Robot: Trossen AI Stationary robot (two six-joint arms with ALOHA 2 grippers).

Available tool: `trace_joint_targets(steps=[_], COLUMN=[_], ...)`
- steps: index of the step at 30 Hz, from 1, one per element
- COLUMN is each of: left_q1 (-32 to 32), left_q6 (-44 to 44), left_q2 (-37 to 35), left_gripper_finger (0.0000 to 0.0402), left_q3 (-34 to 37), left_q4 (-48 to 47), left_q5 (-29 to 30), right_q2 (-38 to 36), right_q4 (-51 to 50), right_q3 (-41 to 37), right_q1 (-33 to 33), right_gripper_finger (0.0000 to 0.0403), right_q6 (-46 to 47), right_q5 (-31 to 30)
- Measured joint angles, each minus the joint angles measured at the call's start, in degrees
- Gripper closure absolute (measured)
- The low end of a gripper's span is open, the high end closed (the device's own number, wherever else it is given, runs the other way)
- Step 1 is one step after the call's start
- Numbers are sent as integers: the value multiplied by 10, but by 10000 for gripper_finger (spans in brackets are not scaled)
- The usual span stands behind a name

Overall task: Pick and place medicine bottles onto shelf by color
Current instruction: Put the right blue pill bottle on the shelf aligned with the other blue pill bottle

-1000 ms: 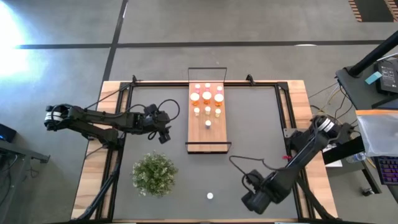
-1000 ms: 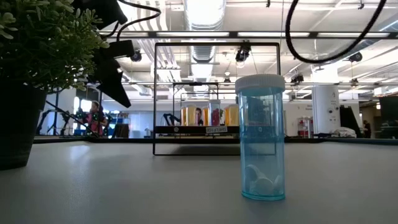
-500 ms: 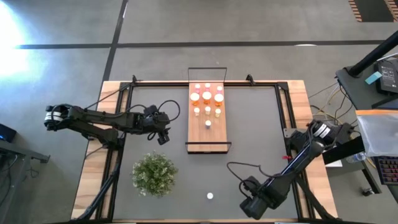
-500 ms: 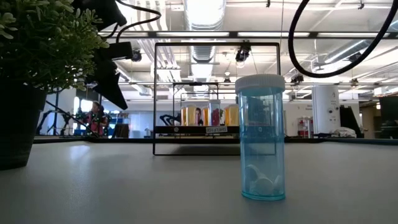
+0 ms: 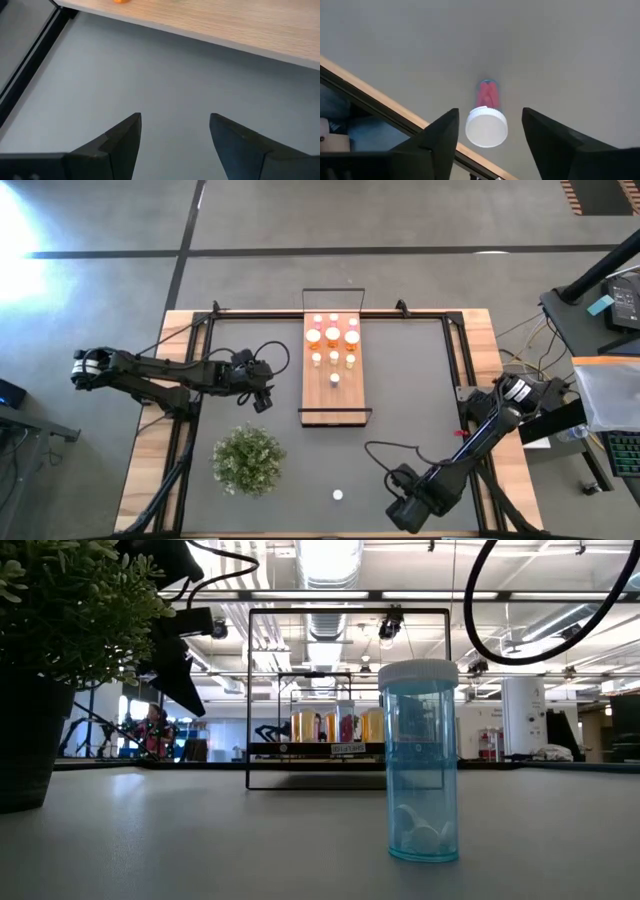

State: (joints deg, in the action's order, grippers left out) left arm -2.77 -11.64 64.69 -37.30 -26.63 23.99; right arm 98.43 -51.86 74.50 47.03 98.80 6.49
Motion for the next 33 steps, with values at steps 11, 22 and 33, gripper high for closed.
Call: trace_joint_targets(steps=[11, 22, 33], left_q1=[0, 0, 0], left_q6=[0, 0, 1], left_q2=[0, 0, 0], left_gripper_finger=[182, 182, 182], left_q3=[1, -1, -2], left_q4=[0, 0, 2], left_q5=[0, 0, 0], right_q2=[0, -12, -55], right_q4=[3, -1, -250], right_q3=[0, 0, 47], right_q1=[0, -2, -100], right_gripper_finger=[279, 276, 284], right_q6=[-14, -43, -197], right_q5=[18, 26, 8])
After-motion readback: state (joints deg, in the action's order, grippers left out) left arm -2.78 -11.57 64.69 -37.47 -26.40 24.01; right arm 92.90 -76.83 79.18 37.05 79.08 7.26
